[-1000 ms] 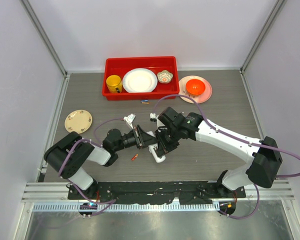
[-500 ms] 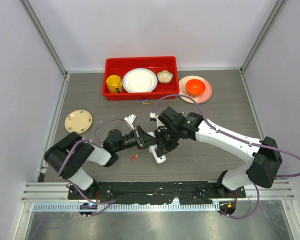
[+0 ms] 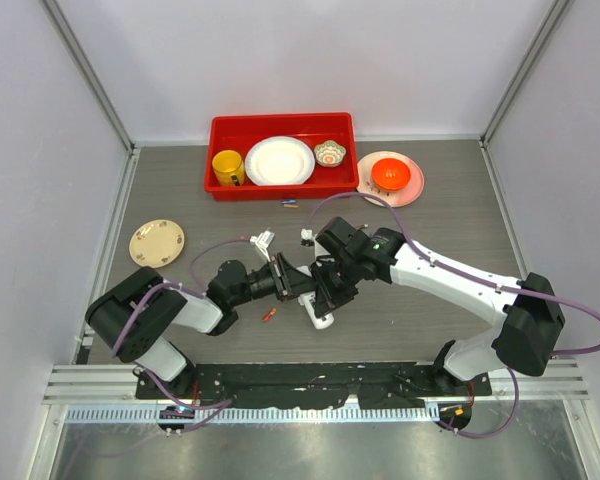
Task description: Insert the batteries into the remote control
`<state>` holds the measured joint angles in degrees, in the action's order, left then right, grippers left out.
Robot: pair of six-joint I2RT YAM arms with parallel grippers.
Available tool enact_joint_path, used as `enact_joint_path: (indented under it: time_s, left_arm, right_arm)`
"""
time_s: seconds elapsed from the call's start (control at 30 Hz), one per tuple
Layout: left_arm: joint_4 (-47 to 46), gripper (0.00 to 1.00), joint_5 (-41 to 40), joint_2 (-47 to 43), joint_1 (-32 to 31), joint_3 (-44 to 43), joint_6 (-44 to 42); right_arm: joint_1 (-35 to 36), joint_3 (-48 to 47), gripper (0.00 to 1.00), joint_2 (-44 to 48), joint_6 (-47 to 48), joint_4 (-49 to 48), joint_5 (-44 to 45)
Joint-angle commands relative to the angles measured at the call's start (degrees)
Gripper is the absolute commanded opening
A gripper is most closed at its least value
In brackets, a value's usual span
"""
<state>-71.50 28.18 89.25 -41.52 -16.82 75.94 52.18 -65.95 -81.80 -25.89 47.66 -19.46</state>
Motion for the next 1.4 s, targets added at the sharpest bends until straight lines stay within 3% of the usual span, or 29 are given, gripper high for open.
enact_joint_path:
  time_s: [0.0, 0.47, 0.93, 1.07, 1.37]
  left_arm:
    - [-17.09, 0.0, 1.35, -3.12, -2.16, -1.9, 1.58]
    - [-17.09, 0.0, 0.64, -3.56, -4.98, -2.69, 1.05]
    - [-17.09, 0.0, -1.38, -3.91, -6.38, -2.78, 0.87]
    - [-17.09, 0.0, -1.64, -4.26, -6.47, -2.61, 0.88]
    - [-17.09, 0.0, -1.82, -4.35, -6.47, -2.25, 0.79]
  right_arm:
    - [0.29, 0.56, 0.01, -0.11, -0.92, -6.88, 1.09]
    - [0.29, 3.02, 0.01, 3.13, -4.6, -12.59, 7.86]
    - [0.46, 5.04, 0.02, 2.17, -7.95, -17.25, 8.39]
    - [0.64, 4.87, 0.07, 1.38, -7.42, -16.02, 9.09]
    - [0.64, 3.73, 0.08, 0.32, -4.7, -10.92, 11.29]
